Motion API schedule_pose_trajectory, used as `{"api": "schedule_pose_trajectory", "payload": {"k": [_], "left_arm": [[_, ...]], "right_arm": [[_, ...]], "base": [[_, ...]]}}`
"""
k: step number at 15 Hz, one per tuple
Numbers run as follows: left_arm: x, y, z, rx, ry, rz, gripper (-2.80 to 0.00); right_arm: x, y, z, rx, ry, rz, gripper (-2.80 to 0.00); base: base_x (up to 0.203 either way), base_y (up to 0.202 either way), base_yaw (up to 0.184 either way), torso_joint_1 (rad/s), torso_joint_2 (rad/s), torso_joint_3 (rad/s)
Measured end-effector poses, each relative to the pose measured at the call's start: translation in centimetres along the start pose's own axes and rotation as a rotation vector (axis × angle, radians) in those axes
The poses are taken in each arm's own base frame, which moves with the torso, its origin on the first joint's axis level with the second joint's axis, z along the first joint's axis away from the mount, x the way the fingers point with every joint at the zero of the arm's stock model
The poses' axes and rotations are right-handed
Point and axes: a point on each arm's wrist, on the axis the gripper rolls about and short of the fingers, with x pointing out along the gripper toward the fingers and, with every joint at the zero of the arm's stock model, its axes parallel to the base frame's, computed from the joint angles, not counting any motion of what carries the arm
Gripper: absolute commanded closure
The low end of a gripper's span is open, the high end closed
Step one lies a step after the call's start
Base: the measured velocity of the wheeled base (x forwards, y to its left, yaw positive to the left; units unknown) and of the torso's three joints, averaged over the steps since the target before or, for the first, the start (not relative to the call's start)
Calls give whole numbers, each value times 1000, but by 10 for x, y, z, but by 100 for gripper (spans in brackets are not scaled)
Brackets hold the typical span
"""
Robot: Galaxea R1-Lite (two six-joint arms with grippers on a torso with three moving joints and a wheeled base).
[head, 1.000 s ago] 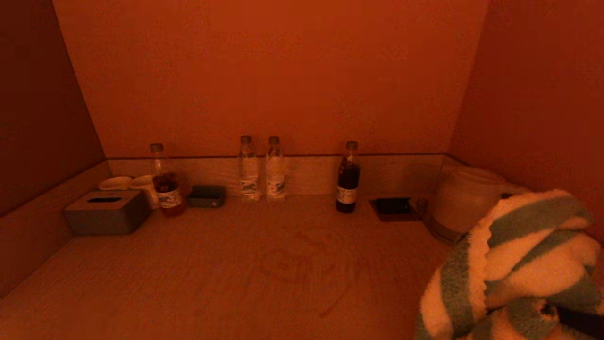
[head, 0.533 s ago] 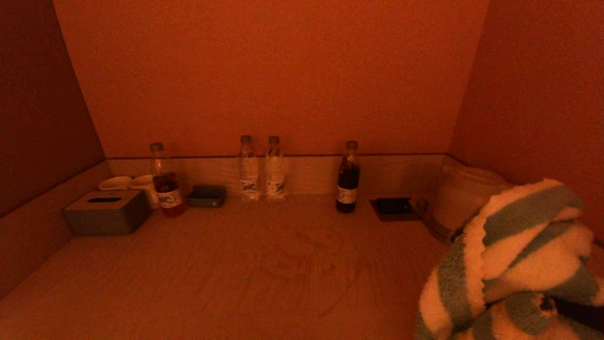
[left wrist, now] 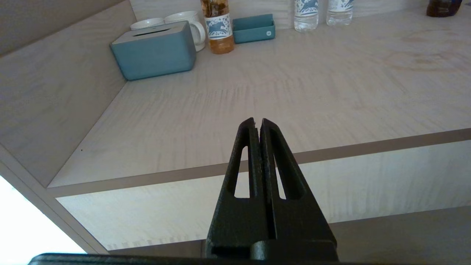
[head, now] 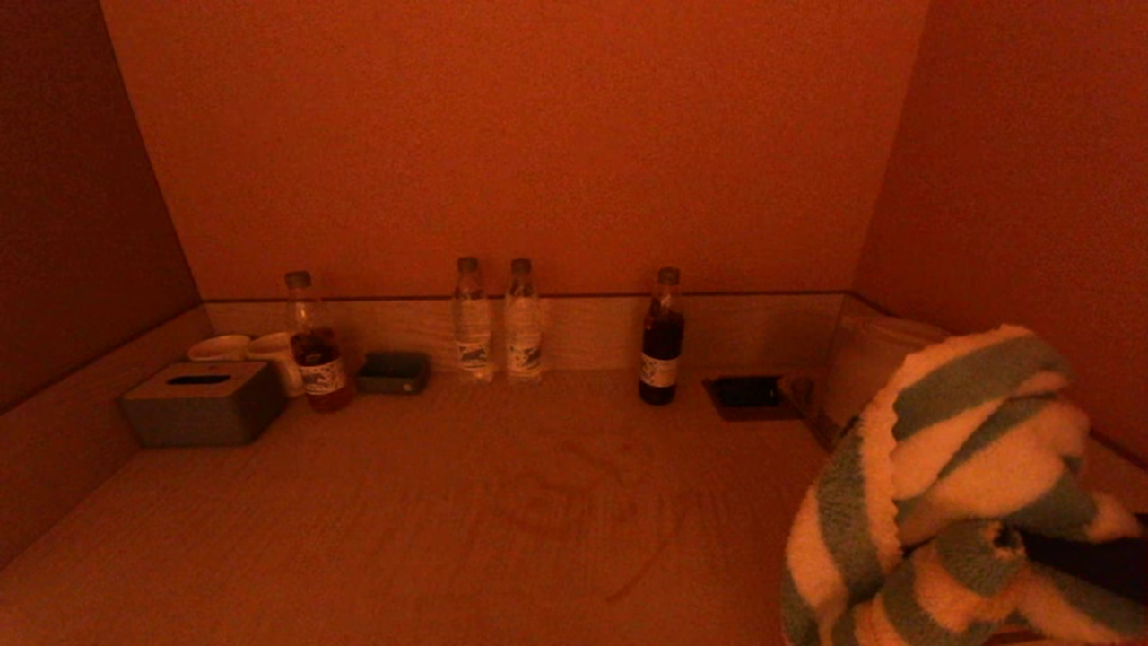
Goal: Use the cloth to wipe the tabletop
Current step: Sweep the stains on the table
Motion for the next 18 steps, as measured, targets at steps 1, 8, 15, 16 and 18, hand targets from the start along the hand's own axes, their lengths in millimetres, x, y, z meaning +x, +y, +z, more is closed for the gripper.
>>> {"api": "schedule_pose_trajectory", "payload": {"k": [1, 8, 15, 16, 18], "left_arm": [[0, 0, 0, 0, 0, 1, 0], [0, 0, 0, 0, 0, 0, 0], [0, 0, 0, -1, 0, 0, 0], [0, 0, 0, 0, 0, 1, 0], [0, 0, 0, 0, 0, 0, 0]], "right_arm": [[2, -1, 1, 3, 6, 2, 0], [32, -23, 18, 94, 10, -19, 0], [52, -53, 49, 156, -45, -70, 0], [56, -58, 55, 172, -48, -74, 0], [65, -66, 62, 216, -46, -79, 0]], "base": [[0, 0, 0, 0, 0, 0], [0, 0, 0, 0, 0, 0], [0, 0, 0, 0, 0, 0], [0, 0, 0, 0, 0, 0], [0, 0, 0, 0, 0, 0]]}}
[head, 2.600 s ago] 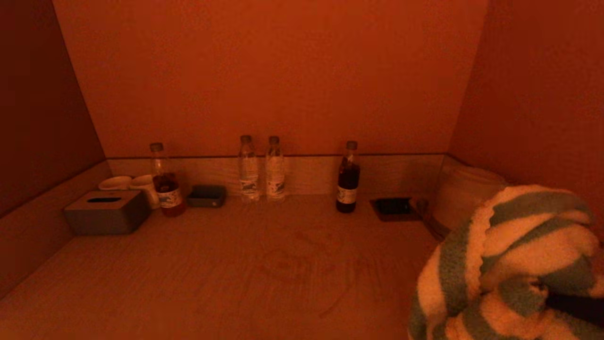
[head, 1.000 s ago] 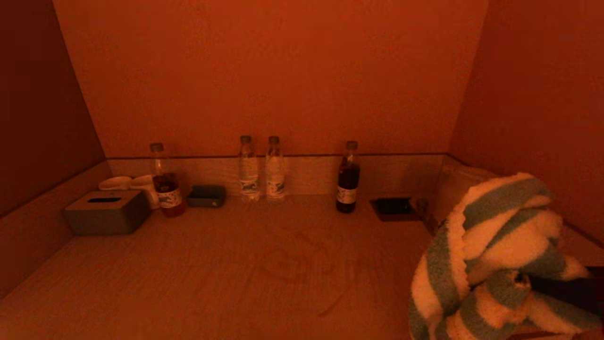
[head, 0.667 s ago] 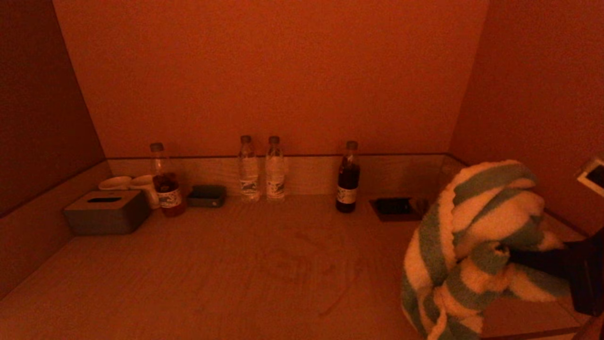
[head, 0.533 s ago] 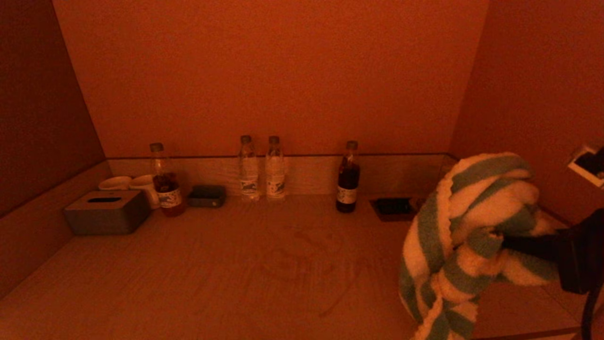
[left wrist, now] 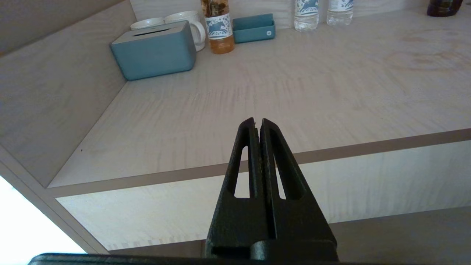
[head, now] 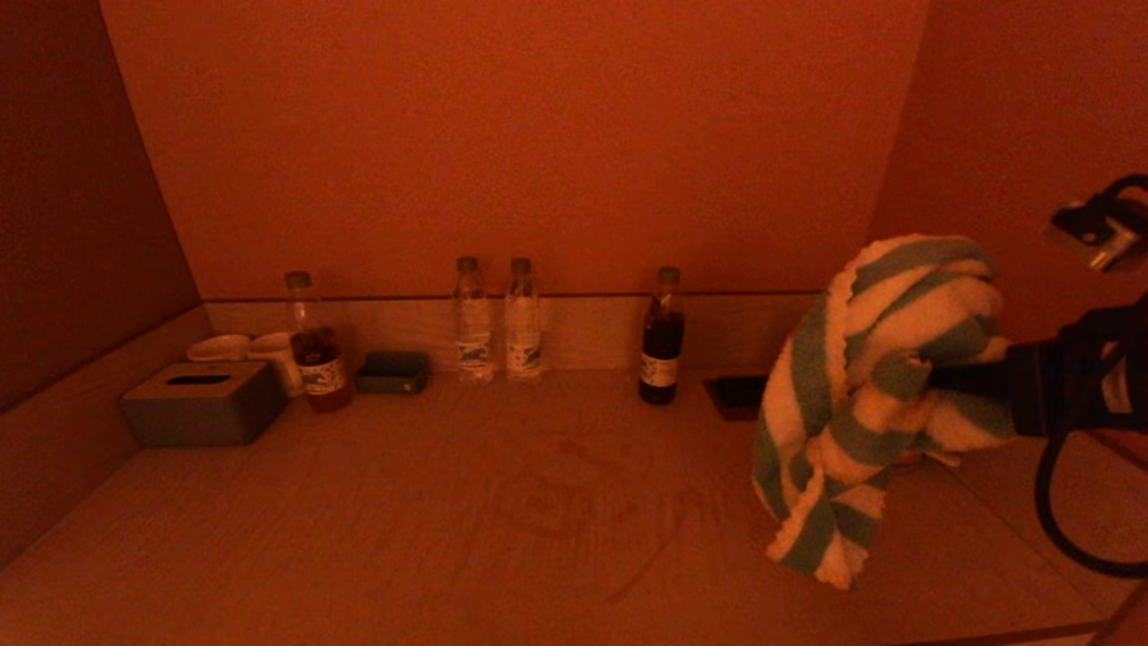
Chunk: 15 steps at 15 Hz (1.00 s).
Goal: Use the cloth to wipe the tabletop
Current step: Sweep the stains on the table
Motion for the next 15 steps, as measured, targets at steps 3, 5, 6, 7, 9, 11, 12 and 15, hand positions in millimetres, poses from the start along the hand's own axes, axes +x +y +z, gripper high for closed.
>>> {"api": "schedule_pose_trajectory", "payload": {"k": [3, 5, 6, 7, 9, 11, 12, 15], "left_arm": [[0, 0, 0, 0, 0, 0, 0], [0, 0, 0, 0, 0, 0, 0], [0, 0, 0, 0, 0, 0, 0], [0, 0, 0, 0, 0, 0, 0], [0, 0, 0, 0, 0, 1, 0], [0, 0, 0, 0, 0, 1, 0], [0, 0, 0, 0, 0, 0, 0], [0, 0, 0, 0, 0, 0, 0]], "right_arm": [[12, -7, 9, 48, 1, -5, 0], [21, -12, 16, 74, 0, -9, 0], [23, -14, 18, 82, 1, -10, 0], [27, -16, 22, 92, -2, -15, 0], [31, -18, 24, 107, 3, -17, 0], [39, -21, 25, 122, 18, -25, 0], [43, -23, 25, 130, 27, -27, 0], [56, -30, 23, 158, 55, -32, 0]], "base": [[0, 0, 0, 0, 0, 0], [0, 0, 0, 0, 0, 0], [0, 0, 0, 0, 0, 0], [0, 0, 0, 0, 0, 0], [0, 0, 0, 0, 0, 0], [0, 0, 0, 0, 0, 0], [0, 0, 0, 0, 0, 0], [0, 0, 0, 0, 0, 0]]}}
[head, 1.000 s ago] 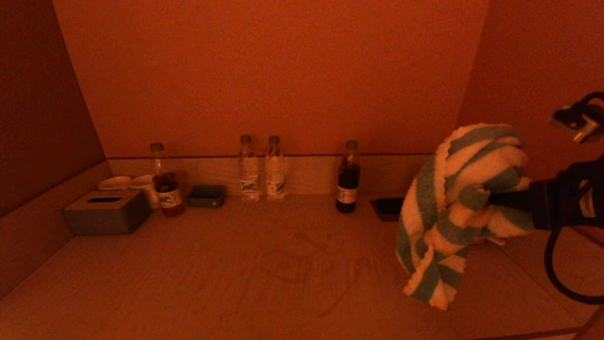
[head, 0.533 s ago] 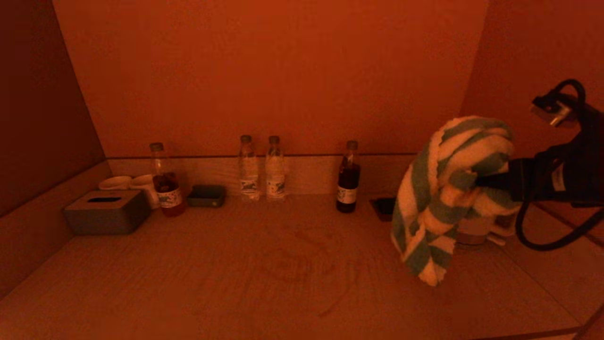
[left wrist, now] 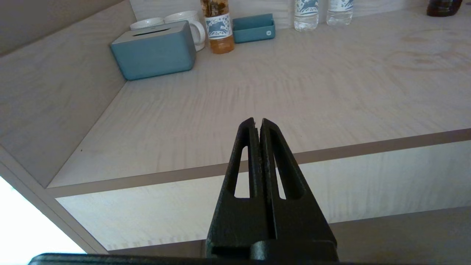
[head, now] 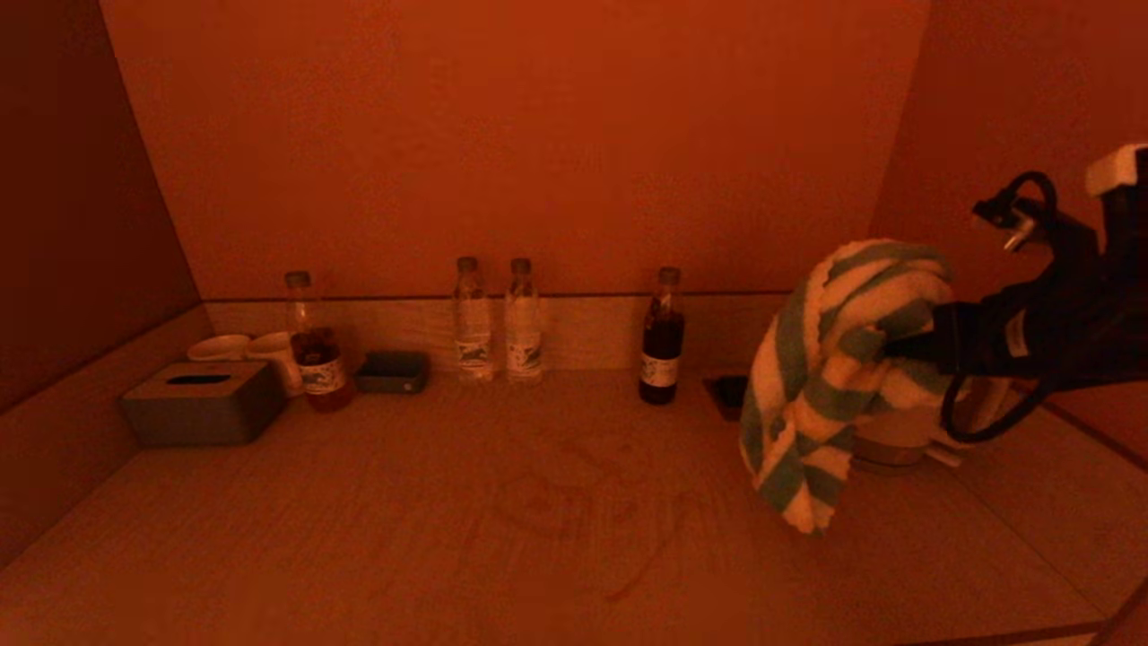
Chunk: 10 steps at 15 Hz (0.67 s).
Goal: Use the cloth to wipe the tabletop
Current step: Sweep the stains on the table
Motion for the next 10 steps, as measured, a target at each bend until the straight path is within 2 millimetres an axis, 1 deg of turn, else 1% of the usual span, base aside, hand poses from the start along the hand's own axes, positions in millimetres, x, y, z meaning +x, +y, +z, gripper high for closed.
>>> {"api": "schedule_pose_trajectory", "payload": {"k": [1, 5, 10], "left_arm": [[0, 0, 0, 0, 0, 0, 0], [0, 0, 0, 0, 0, 0, 0], [0, 0, 0, 0, 0, 0, 0]], "right_arm": [[3, -2, 0, 5, 3, -3, 0], [28, -22, -1, 47, 47, -30, 0], [42, -29, -3, 69, 73, -33, 0]], "base": [[0, 0, 0, 0, 0, 0], [0, 0, 0, 0, 0, 0], [0, 0, 0, 0, 0, 0]]}}
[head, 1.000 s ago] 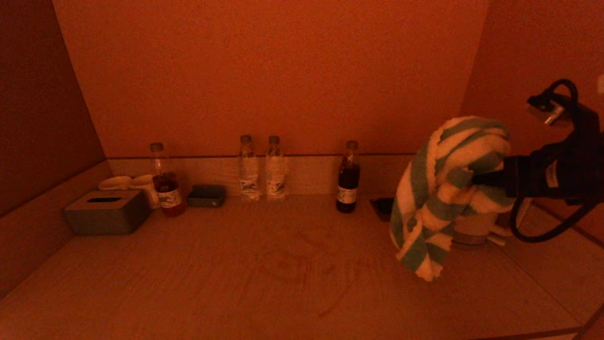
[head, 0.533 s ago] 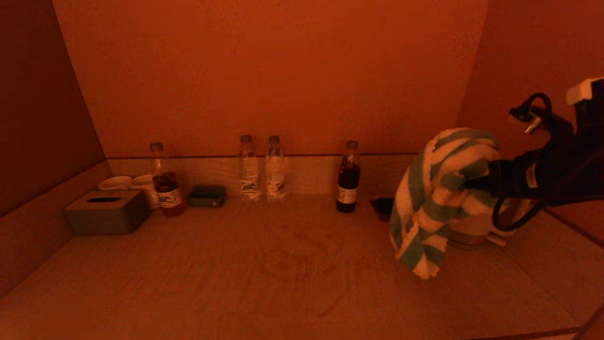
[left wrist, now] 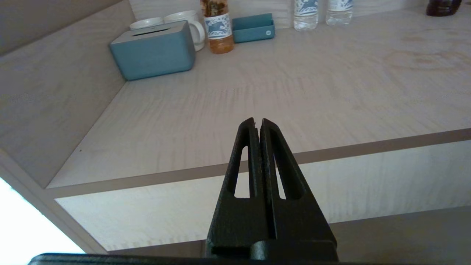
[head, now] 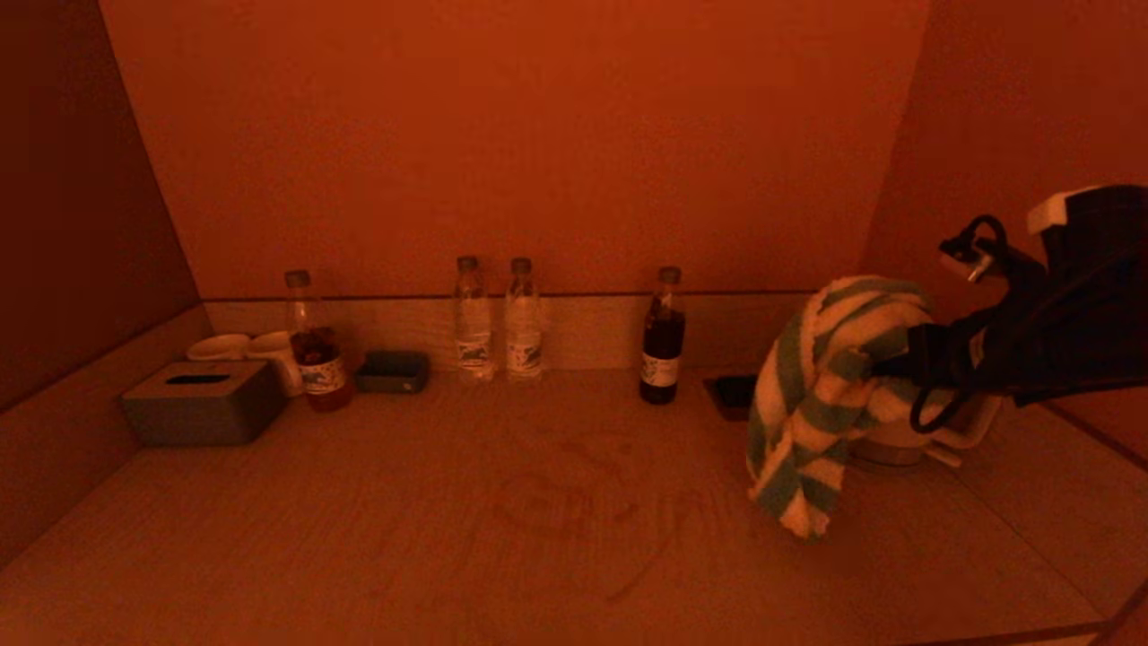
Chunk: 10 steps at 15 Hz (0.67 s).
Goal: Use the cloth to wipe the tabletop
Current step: Sweep the stains on the table
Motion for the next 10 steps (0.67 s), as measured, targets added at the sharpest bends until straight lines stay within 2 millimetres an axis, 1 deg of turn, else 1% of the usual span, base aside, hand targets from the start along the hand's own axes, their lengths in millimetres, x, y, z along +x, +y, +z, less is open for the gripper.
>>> {"api": "schedule_pose_trajectory", "payload": {"k": [6, 10], "left_arm": [[0, 0, 0, 0, 0, 0, 0], [0, 0, 0, 0, 0, 0, 0]], "right_arm": [[15, -6, -1, 16, 24, -2, 0], [25, -17, -2, 45, 26, -23, 0]], "base": [[0, 0, 0, 0, 0, 0], [0, 0, 0, 0, 0, 0]]}}
